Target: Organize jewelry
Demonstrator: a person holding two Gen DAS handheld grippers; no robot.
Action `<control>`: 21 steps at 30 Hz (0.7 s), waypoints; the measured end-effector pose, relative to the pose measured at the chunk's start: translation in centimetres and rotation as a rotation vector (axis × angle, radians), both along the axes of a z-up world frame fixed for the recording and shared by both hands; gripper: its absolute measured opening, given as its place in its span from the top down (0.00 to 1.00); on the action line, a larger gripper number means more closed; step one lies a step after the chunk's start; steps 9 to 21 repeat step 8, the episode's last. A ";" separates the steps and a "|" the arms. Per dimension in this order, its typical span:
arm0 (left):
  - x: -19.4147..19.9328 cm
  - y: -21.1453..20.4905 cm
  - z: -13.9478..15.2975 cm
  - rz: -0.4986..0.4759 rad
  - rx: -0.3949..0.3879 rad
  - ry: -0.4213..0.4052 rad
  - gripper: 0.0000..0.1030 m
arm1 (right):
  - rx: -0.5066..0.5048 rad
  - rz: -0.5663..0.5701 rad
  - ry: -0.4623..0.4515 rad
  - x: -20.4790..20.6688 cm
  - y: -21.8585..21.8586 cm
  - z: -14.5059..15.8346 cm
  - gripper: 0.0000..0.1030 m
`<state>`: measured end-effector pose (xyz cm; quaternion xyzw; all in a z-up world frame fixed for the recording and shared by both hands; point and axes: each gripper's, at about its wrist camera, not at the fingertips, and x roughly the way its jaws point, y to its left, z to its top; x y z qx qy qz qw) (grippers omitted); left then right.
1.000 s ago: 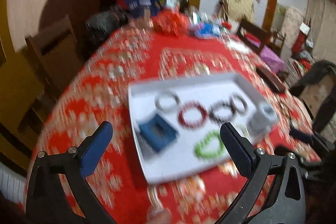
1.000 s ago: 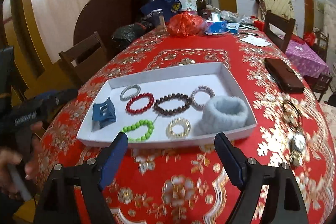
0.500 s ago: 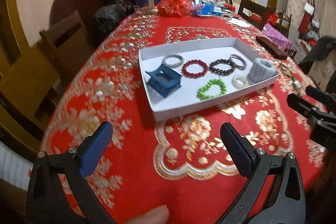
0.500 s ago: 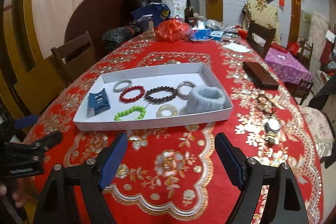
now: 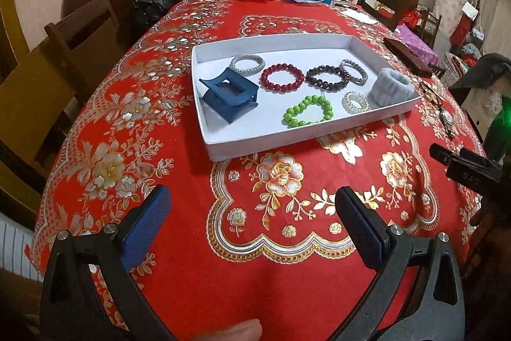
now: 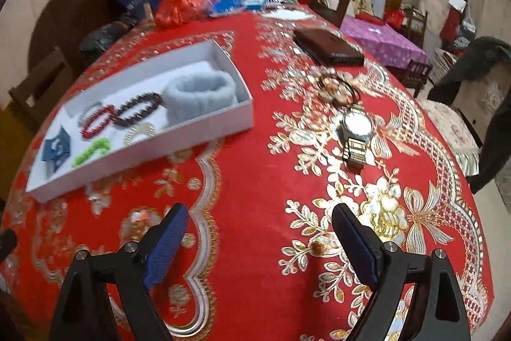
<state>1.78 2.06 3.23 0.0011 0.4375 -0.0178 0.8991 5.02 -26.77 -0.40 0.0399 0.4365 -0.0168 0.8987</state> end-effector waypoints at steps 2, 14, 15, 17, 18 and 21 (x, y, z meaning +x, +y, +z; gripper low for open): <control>0.2 -0.1 0.0 0.001 0.005 0.002 0.00 | 0.019 0.031 -0.029 -0.2 0.6 0.6 0.13; 0.2 -0.8 0.2 -0.001 0.017 -0.009 0.01 | -0.043 0.133 -0.147 -1.6 3.4 2.7 0.13; 0.2 -0.8 0.2 -0.001 0.017 -0.009 0.01 | -0.043 0.133 -0.147 -1.6 3.4 2.7 0.13; 0.2 -0.8 0.2 -0.001 0.017 -0.009 0.01 | -0.043 0.133 -0.147 -1.6 3.4 2.7 0.13; 0.2 -0.8 0.2 -0.001 0.017 -0.009 0.01 | -0.043 0.133 -0.147 -1.6 3.4 2.7 0.13; 0.2 -0.8 0.2 -0.001 0.017 -0.009 0.01 | -0.043 0.133 -0.147 -1.6 3.4 2.7 0.13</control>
